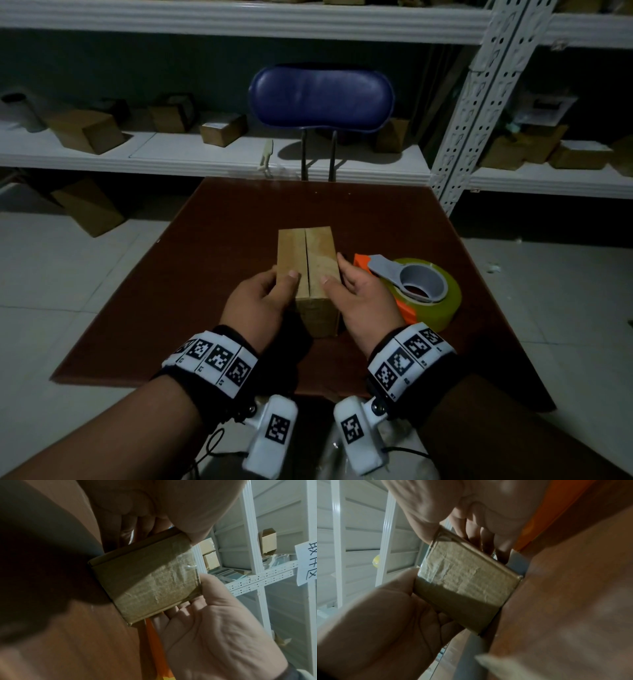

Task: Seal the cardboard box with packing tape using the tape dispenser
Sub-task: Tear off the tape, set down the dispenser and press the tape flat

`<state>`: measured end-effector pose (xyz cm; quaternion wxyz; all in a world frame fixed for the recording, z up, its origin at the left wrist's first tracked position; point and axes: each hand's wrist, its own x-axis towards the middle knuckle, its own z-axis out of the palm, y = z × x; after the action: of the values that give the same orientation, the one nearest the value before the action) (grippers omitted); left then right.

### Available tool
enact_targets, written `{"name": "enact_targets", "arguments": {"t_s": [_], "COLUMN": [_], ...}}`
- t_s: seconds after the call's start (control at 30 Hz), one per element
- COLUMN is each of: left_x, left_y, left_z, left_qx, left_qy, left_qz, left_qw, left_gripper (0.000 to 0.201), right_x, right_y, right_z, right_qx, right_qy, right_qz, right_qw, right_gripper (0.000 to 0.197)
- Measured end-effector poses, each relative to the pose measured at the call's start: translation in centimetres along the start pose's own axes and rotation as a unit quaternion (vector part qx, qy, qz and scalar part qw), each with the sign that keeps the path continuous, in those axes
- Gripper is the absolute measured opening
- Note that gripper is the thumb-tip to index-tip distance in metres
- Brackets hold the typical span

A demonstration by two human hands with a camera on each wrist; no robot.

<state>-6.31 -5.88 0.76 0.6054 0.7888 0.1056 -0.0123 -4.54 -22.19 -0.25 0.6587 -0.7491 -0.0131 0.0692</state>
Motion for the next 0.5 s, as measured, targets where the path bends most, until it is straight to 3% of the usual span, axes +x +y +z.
{"name": "enact_targets", "arguments": {"t_s": [0.13, 0.27, 0.37, 0.5], "left_x": [-0.07, -0.19, -0.33, -0.77], "left_y": [-0.02, 0.16, 0.2, 0.27], "left_z": [0.01, -0.08, -0.16, -0.45], "left_qx": [-0.001, 0.025, 0.029, 0.002], "left_qy": [-0.003, -0.006, -0.006, -0.044], "left_qz": [0.002, 0.018, 0.028, 0.021], "left_qw": [1.0, 1.0, 0.999, 0.999], "left_gripper": [0.033, 0.03, 0.032, 0.035], "right_x": [0.1, 0.17, -0.12, -0.41], "right_y": [0.16, 0.39, 0.37, 0.49], "right_z": [-0.14, -0.17, -0.05, -0.89], "right_qx": [-0.014, -0.013, -0.001, 0.029], "right_qy": [-0.01, -0.019, -0.024, -0.066], "right_qz": [-0.001, -0.009, -0.012, -0.014], "right_qw": [1.0, 1.0, 1.0, 0.997], "right_gripper": [0.081, 0.069, 0.076, 0.07]}}
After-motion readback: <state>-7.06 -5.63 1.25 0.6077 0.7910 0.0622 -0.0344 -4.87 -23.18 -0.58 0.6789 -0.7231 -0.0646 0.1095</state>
